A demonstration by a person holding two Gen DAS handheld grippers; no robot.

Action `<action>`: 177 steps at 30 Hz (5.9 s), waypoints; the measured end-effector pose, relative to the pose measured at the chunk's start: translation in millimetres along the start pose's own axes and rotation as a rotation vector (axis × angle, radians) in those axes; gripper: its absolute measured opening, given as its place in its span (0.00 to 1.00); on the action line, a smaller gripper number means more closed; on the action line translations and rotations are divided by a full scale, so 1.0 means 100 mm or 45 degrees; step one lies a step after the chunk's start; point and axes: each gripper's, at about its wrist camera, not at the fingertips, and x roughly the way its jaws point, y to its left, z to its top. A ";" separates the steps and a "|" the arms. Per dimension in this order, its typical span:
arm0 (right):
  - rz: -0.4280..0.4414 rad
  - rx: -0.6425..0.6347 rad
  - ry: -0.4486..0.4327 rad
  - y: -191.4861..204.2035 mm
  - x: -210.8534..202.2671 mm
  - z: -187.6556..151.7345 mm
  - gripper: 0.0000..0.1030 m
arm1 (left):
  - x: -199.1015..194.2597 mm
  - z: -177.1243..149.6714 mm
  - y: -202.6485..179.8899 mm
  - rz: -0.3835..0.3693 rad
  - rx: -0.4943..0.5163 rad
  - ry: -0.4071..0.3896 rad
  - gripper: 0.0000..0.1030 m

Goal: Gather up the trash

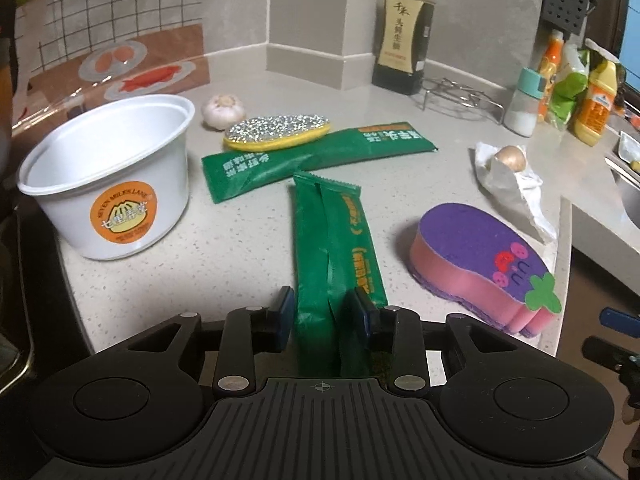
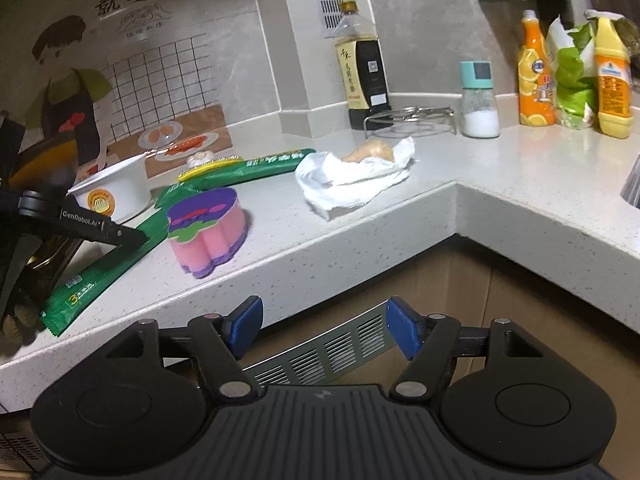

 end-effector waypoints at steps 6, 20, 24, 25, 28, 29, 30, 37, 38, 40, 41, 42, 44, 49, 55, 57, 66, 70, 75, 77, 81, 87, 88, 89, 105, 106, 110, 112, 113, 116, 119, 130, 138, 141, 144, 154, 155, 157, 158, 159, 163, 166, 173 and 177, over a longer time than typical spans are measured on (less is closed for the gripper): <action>-0.009 -0.003 0.026 0.02 0.05 -0.03 0.67 | -0.07 0.06 0.08 -0.147 -0.090 0.034 0.36; 0.000 -0.003 0.069 0.01 0.14 -0.10 0.68 | -0.05 0.11 -0.22 -0.064 -0.006 0.048 0.37; 0.004 0.005 0.073 -0.02 0.17 -0.13 0.68 | 0.04 0.08 -0.35 0.008 0.086 0.053 0.38; -0.003 -0.005 0.070 -0.01 0.16 -0.14 0.68 | 0.04 0.07 -0.37 0.020 0.111 0.045 0.38; -0.054 -0.054 0.052 0.03 0.16 -0.15 0.68 | 0.03 0.03 -0.44 0.055 0.193 0.026 0.36; -0.079 -0.076 0.034 0.05 0.15 -0.14 0.68 | 0.02 0.01 -0.46 0.064 0.204 0.018 0.35; -0.099 -0.098 0.009 0.06 0.14 -0.12 0.70 | 0.00 -0.03 -0.47 0.069 0.200 0.006 0.34; 0.034 -0.218 -0.191 0.31 -0.09 0.08 0.92 | -0.15 -0.12 -0.51 0.033 0.268 -0.063 0.13; 0.058 -0.241 -0.194 0.36 -0.09 0.13 0.92 | -0.19 -0.15 -0.50 0.035 0.275 -0.080 0.12; 0.097 -0.279 -0.205 0.48 -0.05 0.23 0.92 | -0.29 -0.21 -0.47 0.028 0.277 -0.110 0.12; 0.105 -0.293 -0.207 0.54 -0.02 0.28 0.92 | -0.34 -0.24 -0.44 0.020 0.273 -0.122 0.11; 0.110 -0.306 -0.205 0.61 0.03 0.32 0.92 | -0.40 -0.28 -0.40 0.011 0.268 -0.130 0.11; 0.115 -0.326 -0.192 0.74 0.15 0.40 0.92 | -0.49 -0.35 -0.34 0.017 0.262 -0.150 0.10; 0.107 -0.337 -0.086 0.98 0.54 0.53 0.92 | -0.67 -0.45 -0.21 0.042 0.246 -0.185 0.10; 0.104 -0.261 0.023 1.04 0.74 0.50 0.89 | -0.77 -0.53 -0.06 0.040 0.213 -0.214 0.09; 0.111 -0.250 0.051 1.04 0.76 0.47 0.81 | -0.80 -0.54 -0.03 0.035 0.201 -0.226 0.09; 0.146 -0.323 0.038 1.17 0.54 0.44 0.55 | -0.93 -0.54 -0.01 -0.005 0.182 -0.296 0.08; 0.171 -0.312 0.001 1.16 0.38 0.47 0.55 | -0.99 -0.51 -0.02 0.005 0.189 -0.325 0.07; 0.199 -0.291 -0.057 1.12 0.17 0.52 0.55 | -1.05 -0.43 -0.02 0.013 0.177 -0.355 0.07; 0.199 -0.294 -0.074 1.11 0.10 0.53 0.55 | -1.06 -0.40 -0.03 -0.006 0.181 -0.341 0.08; 0.184 -0.312 -0.070 1.09 0.09 0.49 0.55 | -1.01 -0.37 0.01 -0.027 0.142 -0.262 0.11; 0.081 -0.374 -0.047 1.09 0.28 0.32 0.55 | -0.93 -0.43 -0.03 0.069 0.193 -0.150 0.12; 0.064 -0.385 -0.042 1.08 0.32 0.29 0.55 | -0.91 -0.44 -0.06 0.069 0.221 -0.126 0.12; 0.062 -0.387 -0.031 1.07 0.35 0.27 0.55 | -0.89 -0.44 -0.09 0.070 0.243 -0.101 0.13; 0.117 -0.335 -0.006 1.01 0.39 0.17 0.63 | -0.59 -0.43 -0.15 0.179 0.350 0.092 0.14; 0.118 -0.330 -0.004 1.01 0.39 0.17 0.63 | -0.59 -0.44 -0.18 0.185 0.390 0.086 0.14; 0.131 -0.289 -0.019 0.98 0.29 0.21 0.63 | -0.62 -0.38 -0.14 0.124 0.353 0.126 0.12; 0.132 -0.271 -0.048 0.95 0.20 0.22 0.63 | -0.65 -0.33 -0.04 0.006 0.267 0.134 0.17; 0.128 -0.263 -0.060 0.93 0.17 0.23 0.63 | -0.67 -0.32 -0.01 -0.009 0.238 0.133 0.17; 0.126 -0.242 -0.075 0.90 0.10 0.24 0.64 | -0.64 -0.33 -0.01 0.022 0.236 0.146 0.15; 0.131 -0.235 -0.080 0.89 0.07 0.24 0.64 | -0.59 -0.35 -0.01 0.012 0.235 0.161 0.15; 0.148 -0.222 -0.065 0.88 0.05 0.18 0.64 | -0.52 -0.33 0.01 -0.215 0.192 0.240 0.61; 0.150 -0.226 -0.065 0.90 0.03 0.16 0.64 | -0.46 -0.21 0.14 -0.042 0.154 0.145 0.54; 0.148 -0.227 -0.071 0.89 0.02 0.15 0.64 | -0.36 -0.22 0.14 -0.014 0.170 0.162 0.57; 0.136 -0.229 -0.076 0.87 0.03 0.15 0.64 | -0.34 -0.23 0.06 0.004 0.226 0.139 0.57; 0.099 -0.330 -0.173 0.97 0.19 0.23 0.79 | -0.32 -0.26 0.12 -0.061 0.186 0.122 0.56; 0.102 -0.339 -0.166 0.99 0.26 0.26 0.79 | -0.33 -0.28 0.11 -0.055 0.178 0.112 0.56; 0.101 -0.346 -0.123 1.02 0.43 0.30 0.79 | -0.34 -0.29 0.10 -0.042 0.163 0.108 0.55; 0.099 -0.342 -0.095 1.03 0.51 0.31 0.79 | -0.34 -0.28 0.10 -0.037 0.156 0.111 0.51; 0.099 -0.331 -0.069 1.04 0.59 0.32 0.79 | -0.35 -0.28 0.09 -0.033 0.150 0.109 0.48; 0.109 -0.316 -0.041 1.06 0.63 0.30 0.62 | -0.39 -0.29 0.13 -0.070 0.091 0.067 0.26; 0.207 -0.259 -0.064 1.02 0.42 0.31 0.61 | -0.48 -0.34 0.13 -0.066 0.082 0.010 0.19; 0.234 -0.198 -0.248 0.77 -0.50 0.32 0.61 | -1.16 -0.32 -0.14 -0.192 0.111 -0.265 0.18; 0.164 -0.161 -0.341 0.45 -1.01 0.15 0.61 | -1.44 -0.38 -0.54 -0.360 0.142 -0.330 0.18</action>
